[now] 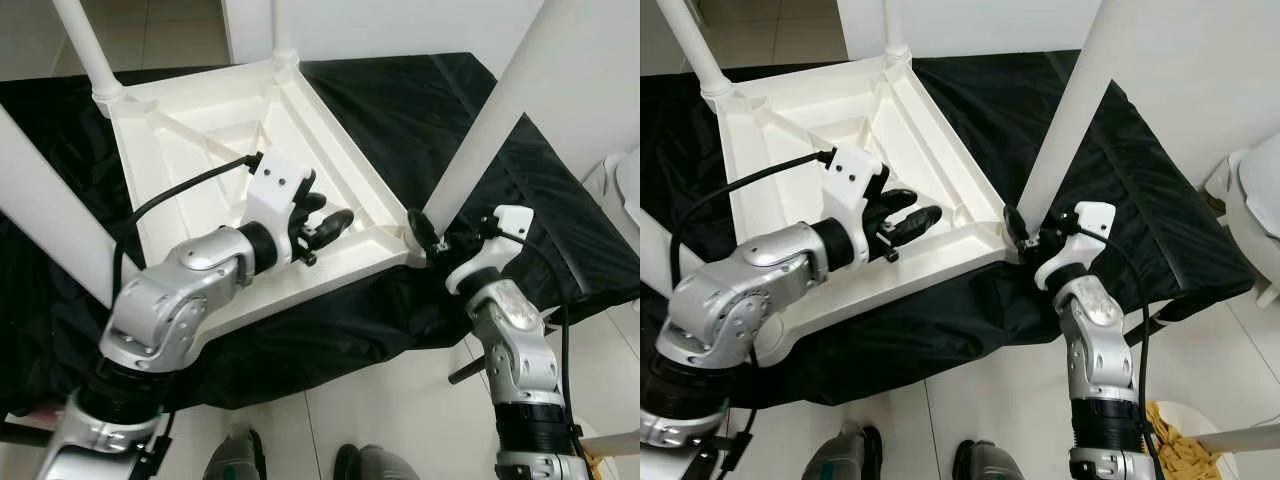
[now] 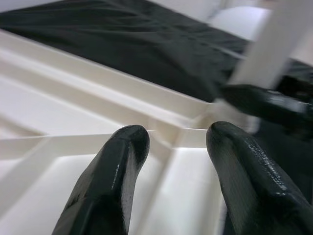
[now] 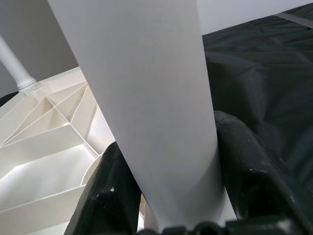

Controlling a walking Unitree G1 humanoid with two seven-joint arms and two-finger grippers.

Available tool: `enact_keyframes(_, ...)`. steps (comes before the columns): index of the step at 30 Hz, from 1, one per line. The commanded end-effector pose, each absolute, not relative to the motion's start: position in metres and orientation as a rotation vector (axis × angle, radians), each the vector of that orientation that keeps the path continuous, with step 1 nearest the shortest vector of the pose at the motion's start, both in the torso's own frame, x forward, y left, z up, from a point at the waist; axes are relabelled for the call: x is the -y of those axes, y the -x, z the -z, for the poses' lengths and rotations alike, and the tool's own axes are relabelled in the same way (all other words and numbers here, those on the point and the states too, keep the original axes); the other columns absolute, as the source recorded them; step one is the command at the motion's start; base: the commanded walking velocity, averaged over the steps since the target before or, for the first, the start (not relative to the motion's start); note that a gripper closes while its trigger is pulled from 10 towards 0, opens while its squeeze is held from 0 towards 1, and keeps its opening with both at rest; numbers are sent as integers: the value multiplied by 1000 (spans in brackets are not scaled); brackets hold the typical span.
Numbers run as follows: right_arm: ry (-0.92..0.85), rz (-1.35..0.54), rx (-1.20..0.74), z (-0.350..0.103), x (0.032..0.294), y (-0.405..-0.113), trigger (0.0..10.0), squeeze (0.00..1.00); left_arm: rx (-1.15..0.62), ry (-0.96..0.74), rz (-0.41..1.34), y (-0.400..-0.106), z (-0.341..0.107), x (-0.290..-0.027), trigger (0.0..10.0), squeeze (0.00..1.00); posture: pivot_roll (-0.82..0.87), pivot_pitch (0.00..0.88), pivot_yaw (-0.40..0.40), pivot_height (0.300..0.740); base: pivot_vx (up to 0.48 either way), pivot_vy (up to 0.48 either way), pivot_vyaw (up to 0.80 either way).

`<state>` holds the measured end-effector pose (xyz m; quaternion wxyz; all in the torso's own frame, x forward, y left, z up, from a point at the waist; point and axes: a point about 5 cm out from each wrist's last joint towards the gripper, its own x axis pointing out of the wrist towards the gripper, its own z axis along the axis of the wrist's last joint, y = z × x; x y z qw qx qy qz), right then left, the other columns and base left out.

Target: Building children table

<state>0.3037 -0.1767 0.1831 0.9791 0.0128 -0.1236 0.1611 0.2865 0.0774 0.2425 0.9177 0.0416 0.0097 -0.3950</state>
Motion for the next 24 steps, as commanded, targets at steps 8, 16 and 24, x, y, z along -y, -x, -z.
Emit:
enact_keyframes(8, -99, -325, 314, -193, 177, -287, 0, 0, -96, -139, 1149, -275, -234, -78, 10000, 0, -54, 133, 18, 740, 0, 0, 0)
enact_keyframes(16, -141, -390, 327, -197, 153, -271, 0, 0, -99, -157, 1156, -282, -240, -84, 10000, 0, -73, 147, 35, 740, 0, 0, 0)
enact_keyframes(24, -134, -475, 299, -193, 140, -260, 0, 0, -112, -184, 1154, -288, -239, -88, 10000, 0, -78, 148, 48, 740, 0, 0, 0)
